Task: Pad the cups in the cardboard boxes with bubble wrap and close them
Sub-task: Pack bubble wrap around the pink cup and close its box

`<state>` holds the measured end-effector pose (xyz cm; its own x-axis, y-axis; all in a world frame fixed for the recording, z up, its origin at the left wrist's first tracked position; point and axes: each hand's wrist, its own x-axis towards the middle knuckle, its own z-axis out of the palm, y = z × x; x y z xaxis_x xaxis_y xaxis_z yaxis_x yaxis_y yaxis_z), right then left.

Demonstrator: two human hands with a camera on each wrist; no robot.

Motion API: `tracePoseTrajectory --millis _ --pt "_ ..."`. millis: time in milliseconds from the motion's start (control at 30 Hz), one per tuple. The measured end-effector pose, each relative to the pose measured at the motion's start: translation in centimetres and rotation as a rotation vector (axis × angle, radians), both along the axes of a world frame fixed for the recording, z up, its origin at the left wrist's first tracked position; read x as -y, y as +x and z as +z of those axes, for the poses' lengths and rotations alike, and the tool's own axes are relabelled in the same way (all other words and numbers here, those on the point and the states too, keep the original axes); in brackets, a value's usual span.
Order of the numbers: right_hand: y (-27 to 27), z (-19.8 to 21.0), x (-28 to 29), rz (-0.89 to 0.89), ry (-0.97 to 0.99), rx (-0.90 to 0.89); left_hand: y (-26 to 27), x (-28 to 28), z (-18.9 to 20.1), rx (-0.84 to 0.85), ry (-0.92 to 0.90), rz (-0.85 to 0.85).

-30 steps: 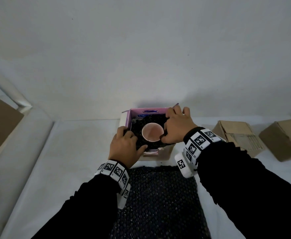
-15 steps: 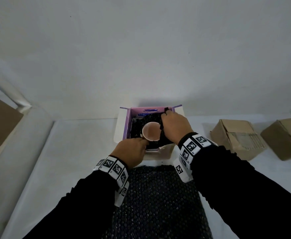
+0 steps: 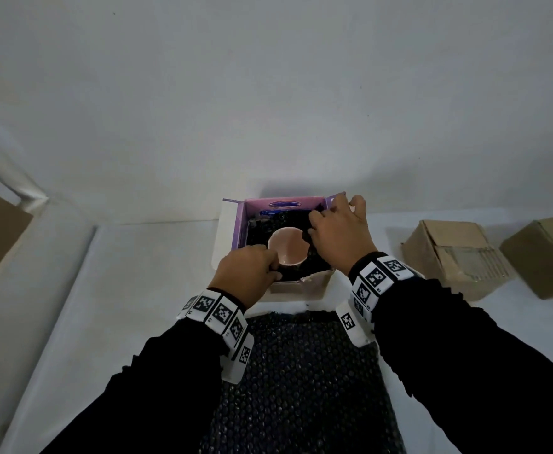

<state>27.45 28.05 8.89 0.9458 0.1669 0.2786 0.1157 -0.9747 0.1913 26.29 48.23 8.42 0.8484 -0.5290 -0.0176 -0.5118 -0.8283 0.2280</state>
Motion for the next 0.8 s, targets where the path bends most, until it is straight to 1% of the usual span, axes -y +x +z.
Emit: tracePoseTrajectory --millis 100,200,267,333,400,433,533,600,700,800 --pt "-0.5 -0.1 0.1 -0.005 0.024 -0.167 -0.1 0.1 -0.8 0.005 0.086 -0.049" --pt "-0.4 0.5 0.3 0.022 -0.051 -0.364 -0.3 -0.1 -1.2 0.033 0.144 -0.111" --pt "-0.1 1.1 0.3 0.029 -0.103 -0.424 -0.1 -0.2 -1.1 -0.002 0.125 -0.128" --pt "0.1 1.6 0.3 0.016 -0.113 -0.386 0.1 -0.1 -0.8 -0.060 0.046 -0.119" --pt "0.1 1.5 0.2 0.006 -0.069 -0.341 0.2 -0.1 -0.7 -0.098 -0.059 -0.073" --pt "0.0 1.3 0.2 0.001 -0.052 -0.330 0.2 -0.1 -0.7 -0.100 -0.078 -0.056" --pt "0.0 0.9 -0.2 -0.031 -0.082 -0.349 0.3 0.1 -0.6 -0.080 0.018 -0.065" --pt "0.1 0.8 -0.3 -0.030 -0.099 -0.376 0.3 0.1 -0.4 -0.081 0.047 -0.074" --pt "0.2 0.6 -0.2 0.002 -0.116 -0.329 0.3 -0.1 0.2 -0.144 0.029 -0.082" --pt "0.4 0.4 0.0 0.016 -0.103 -0.286 0.7 0.0 0.4 -0.229 0.083 -0.108"
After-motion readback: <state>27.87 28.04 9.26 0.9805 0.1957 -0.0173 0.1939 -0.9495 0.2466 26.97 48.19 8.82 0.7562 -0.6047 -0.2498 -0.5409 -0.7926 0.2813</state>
